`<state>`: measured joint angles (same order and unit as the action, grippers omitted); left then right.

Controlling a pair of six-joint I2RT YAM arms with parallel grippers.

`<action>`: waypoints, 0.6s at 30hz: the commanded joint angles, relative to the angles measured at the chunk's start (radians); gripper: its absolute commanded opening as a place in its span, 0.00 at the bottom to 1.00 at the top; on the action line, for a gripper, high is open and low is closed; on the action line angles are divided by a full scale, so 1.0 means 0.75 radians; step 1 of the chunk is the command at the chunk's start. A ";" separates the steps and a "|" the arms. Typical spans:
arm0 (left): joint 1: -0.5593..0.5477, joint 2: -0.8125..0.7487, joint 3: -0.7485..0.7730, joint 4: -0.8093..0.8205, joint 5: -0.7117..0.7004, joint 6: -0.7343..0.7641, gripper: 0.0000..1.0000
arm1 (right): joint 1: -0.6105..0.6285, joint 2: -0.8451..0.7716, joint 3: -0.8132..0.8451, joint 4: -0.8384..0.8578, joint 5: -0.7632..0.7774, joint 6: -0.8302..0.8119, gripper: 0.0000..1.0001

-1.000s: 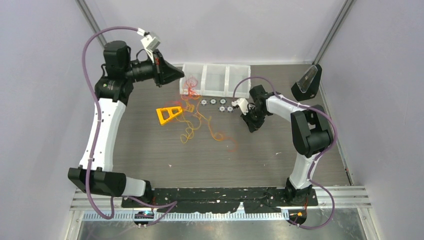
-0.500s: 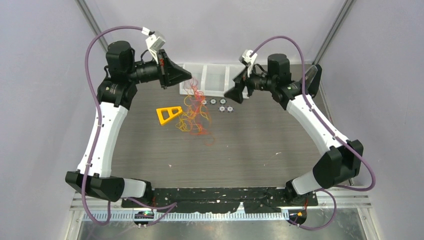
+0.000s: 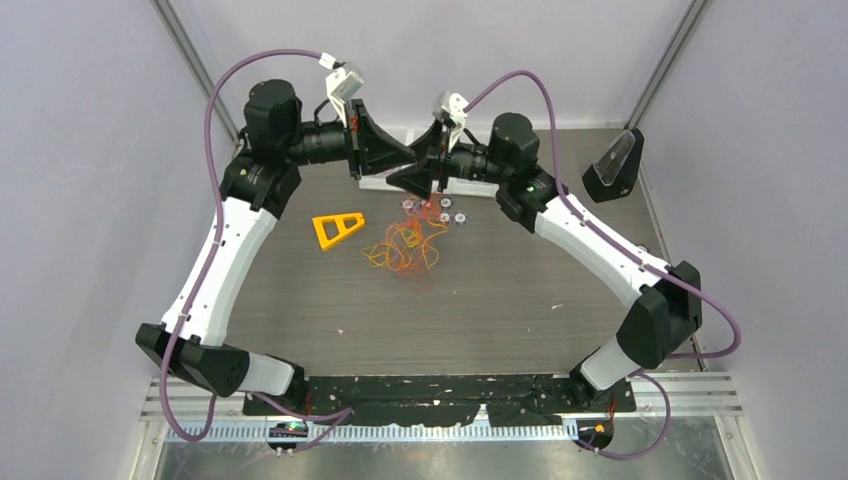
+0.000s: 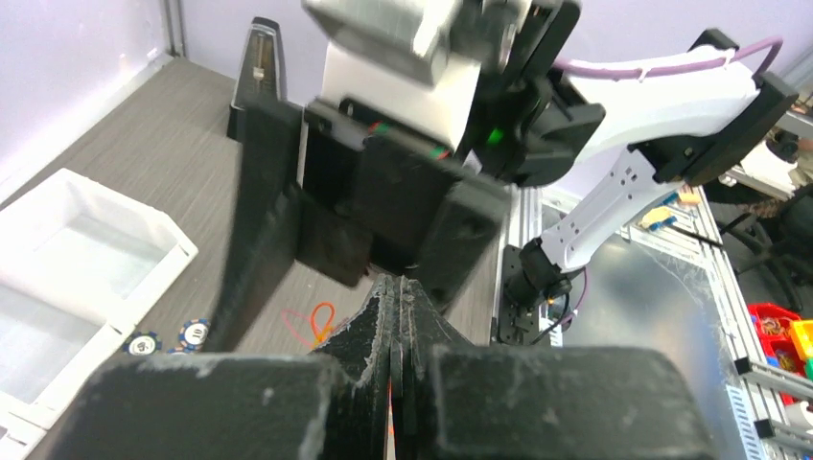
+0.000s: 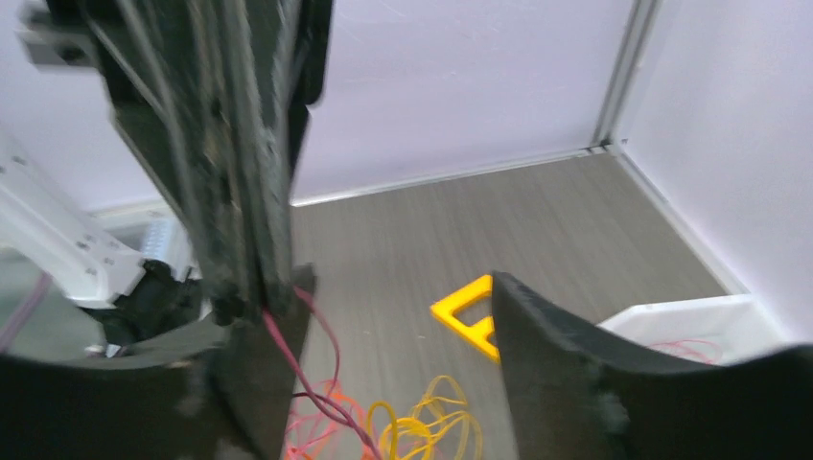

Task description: Untangle the cables

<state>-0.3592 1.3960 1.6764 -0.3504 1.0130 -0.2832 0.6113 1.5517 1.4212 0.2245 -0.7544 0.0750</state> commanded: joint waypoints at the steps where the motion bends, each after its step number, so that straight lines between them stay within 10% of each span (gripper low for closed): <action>1: -0.010 0.005 0.145 0.240 0.027 -0.165 0.00 | -0.005 0.029 -0.147 0.089 0.041 -0.055 0.38; 18: 0.137 0.156 0.800 0.186 -0.075 -0.227 0.00 | -0.126 -0.059 -0.640 -0.139 0.032 -0.397 0.10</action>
<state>-0.2726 1.4944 2.2192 -0.1081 0.9718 -0.5243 0.5541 1.5661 0.9737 0.1474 -0.7338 -0.1398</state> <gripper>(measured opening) 0.005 0.126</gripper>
